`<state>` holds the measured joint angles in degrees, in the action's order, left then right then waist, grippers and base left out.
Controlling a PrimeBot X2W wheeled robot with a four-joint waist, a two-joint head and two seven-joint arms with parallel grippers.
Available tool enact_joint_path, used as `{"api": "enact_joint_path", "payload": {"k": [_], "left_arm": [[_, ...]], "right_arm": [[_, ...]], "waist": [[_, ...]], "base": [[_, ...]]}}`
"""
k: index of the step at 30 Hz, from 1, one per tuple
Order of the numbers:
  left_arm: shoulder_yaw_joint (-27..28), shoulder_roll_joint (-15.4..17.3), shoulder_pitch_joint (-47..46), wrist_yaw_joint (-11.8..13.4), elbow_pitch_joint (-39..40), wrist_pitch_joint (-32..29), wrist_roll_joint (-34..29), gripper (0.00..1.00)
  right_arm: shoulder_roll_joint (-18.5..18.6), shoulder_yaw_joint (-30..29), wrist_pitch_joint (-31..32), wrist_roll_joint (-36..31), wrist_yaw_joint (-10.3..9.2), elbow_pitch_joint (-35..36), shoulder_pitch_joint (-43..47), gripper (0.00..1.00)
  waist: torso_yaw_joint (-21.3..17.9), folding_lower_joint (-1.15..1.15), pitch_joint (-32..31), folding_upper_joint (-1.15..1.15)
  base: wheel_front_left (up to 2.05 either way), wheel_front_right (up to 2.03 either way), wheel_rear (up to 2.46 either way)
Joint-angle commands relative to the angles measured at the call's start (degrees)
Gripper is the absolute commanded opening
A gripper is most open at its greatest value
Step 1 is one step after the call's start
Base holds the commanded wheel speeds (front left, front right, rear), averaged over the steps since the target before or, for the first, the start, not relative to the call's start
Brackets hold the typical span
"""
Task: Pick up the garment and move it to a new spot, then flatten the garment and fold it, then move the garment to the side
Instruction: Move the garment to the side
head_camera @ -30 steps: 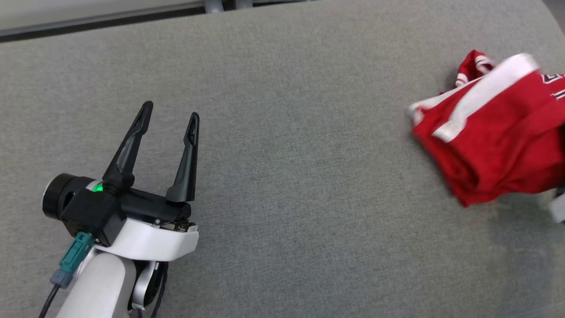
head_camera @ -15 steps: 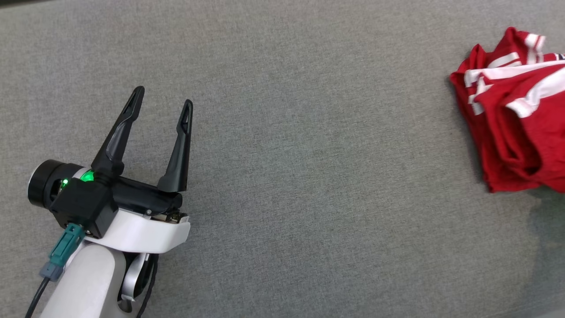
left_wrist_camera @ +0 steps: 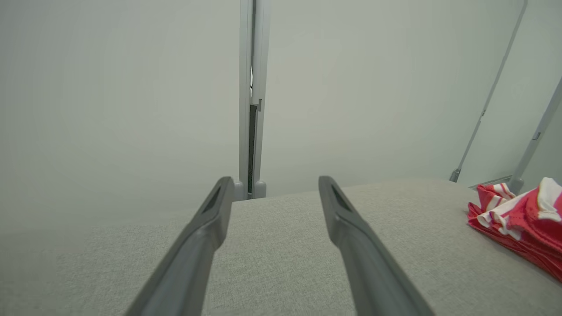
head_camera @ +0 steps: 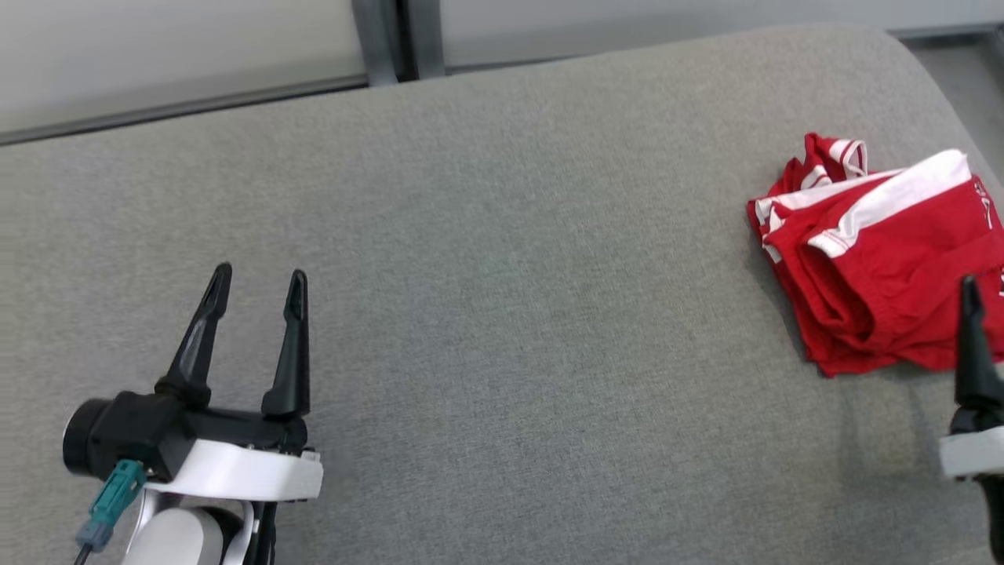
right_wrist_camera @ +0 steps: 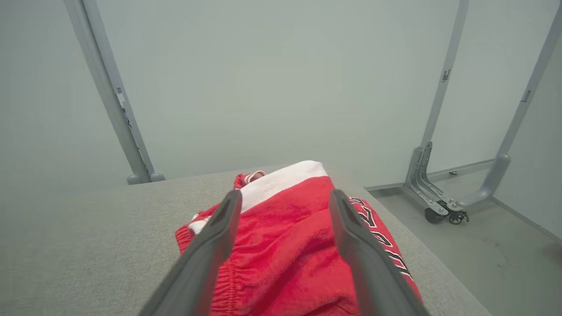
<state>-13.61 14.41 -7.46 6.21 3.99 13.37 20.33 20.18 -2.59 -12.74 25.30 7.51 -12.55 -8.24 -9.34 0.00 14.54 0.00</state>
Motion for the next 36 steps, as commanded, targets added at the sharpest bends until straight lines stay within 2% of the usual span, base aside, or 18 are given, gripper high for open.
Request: {"api": "enact_joint_path", "payload": {"k": [1, 7, 13, 24, 36], "left_arm": [[0.59, 0.09, 0.73, 0.59, -0.11, 0.28, 0.33, 1.0], [2.17, -0.67, 3.71, 0.47, -1.69, 0.77, 3.04, 1.0], [3.43, 0.22, 6.72, -1.13, -4.08, 1.09, 5.34, 1.0], [1.88, 3.67, 11.49, -2.11, -7.05, 0.76, 3.07, 1.0], [1.23, 4.71, 15.25, -1.5, -7.15, 0.14, 3.51, 1.0]], "right_arm": [[-0.33, -0.07, 0.8, -1.14, -0.05, 1.64, 1.16, 1.0], [-5.49, -0.82, 6.45, -5.3, -0.04, 14.0, 7.28, 1.0], [-9.09, -0.51, 12.23, -7.82, -0.04, 21.74, 12.92, 1.0], [-11.33, 0.52, 17.72, -8.78, -0.04, 24.83, 19.77, 1.0], [-12.32, -1.78, 19.49, -9.64, -0.04, 25.29, 23.8, 1.0]], "waist": [[1.78, 0.0, -2.53, 0.0], [6.4, 0.0, -6.24, 0.0], [10.63, 0.0, -10.0, 0.0], [12.57, 0.0, -16.47, 0.0], [12.68, 0.0, -20.42, 0.0]], "base": [[0.0, 0.0, 0.0], [0.0, 0.0, 0.0], [0.0, 0.0, 0.0], [0.0, 0.0, 0.0], [0.0, 0.0, 0.0]]}}
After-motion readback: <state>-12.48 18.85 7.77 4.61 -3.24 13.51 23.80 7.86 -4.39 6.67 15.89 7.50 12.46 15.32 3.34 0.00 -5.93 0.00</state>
